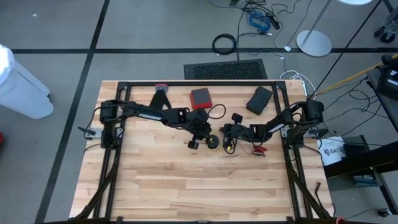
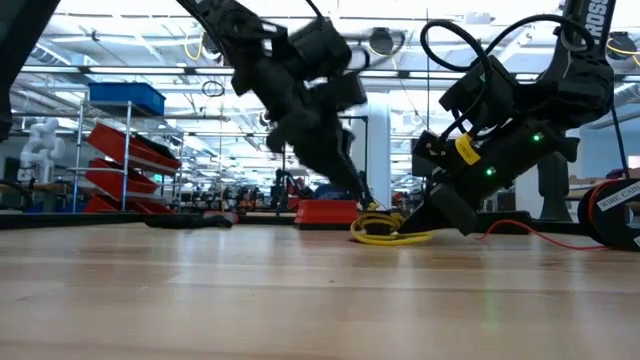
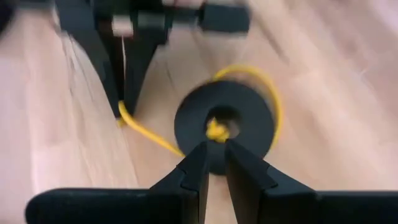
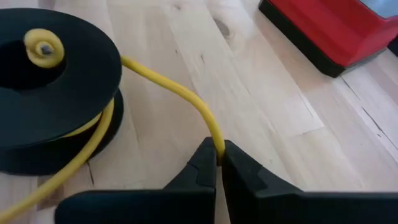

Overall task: Coil cords
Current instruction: Coil the yellow wire onto the spool

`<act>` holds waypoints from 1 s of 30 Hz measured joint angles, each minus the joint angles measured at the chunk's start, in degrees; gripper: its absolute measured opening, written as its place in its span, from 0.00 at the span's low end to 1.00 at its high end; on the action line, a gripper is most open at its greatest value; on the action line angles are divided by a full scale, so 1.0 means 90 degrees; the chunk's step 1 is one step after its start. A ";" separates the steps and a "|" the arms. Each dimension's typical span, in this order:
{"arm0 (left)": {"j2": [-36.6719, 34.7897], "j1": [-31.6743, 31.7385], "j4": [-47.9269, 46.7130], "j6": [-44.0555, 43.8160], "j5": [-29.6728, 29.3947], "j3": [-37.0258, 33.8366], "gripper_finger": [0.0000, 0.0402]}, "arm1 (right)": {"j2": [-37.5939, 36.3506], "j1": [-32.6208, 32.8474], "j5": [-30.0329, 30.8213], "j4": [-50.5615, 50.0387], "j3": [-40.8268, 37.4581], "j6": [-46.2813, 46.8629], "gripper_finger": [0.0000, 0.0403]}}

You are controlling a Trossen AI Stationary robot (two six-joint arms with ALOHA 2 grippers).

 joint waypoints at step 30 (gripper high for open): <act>0.0480 -0.1403 0.0303 0.1458 -0.2527 0.0005 0.41 | -0.0007 0.0103 0.0000 -0.0035 -0.0015 0.0324 0.00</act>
